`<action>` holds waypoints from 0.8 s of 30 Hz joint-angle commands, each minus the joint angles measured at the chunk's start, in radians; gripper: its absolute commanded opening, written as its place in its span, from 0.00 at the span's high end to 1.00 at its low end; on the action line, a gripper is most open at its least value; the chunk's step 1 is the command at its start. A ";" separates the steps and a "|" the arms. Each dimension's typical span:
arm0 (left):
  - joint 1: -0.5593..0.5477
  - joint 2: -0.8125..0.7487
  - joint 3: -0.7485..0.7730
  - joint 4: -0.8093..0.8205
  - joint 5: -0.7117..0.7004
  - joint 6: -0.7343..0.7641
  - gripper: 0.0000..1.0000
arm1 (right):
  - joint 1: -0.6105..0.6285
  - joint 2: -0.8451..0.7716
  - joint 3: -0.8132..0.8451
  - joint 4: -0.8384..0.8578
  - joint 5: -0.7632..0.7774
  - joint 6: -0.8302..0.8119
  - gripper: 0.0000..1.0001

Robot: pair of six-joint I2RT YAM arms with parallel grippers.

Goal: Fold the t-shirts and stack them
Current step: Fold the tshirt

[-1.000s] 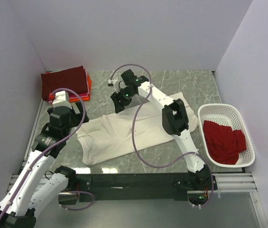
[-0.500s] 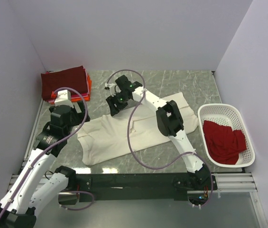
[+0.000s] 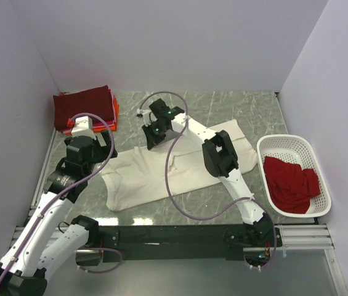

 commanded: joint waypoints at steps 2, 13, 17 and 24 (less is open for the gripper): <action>0.003 -0.006 0.006 0.026 0.004 0.013 0.01 | -0.135 -0.058 -0.004 0.124 0.135 0.172 1.00; 0.003 0.005 0.008 0.024 0.008 0.013 0.01 | -0.429 -0.088 0.068 0.255 0.304 0.296 0.54; 0.003 0.011 0.004 0.029 0.019 0.014 0.00 | -0.465 -0.240 -0.041 0.252 0.231 0.116 0.34; 0.003 0.017 0.009 0.020 0.036 0.007 0.01 | -0.402 -0.594 -0.452 0.080 -0.059 -0.491 0.18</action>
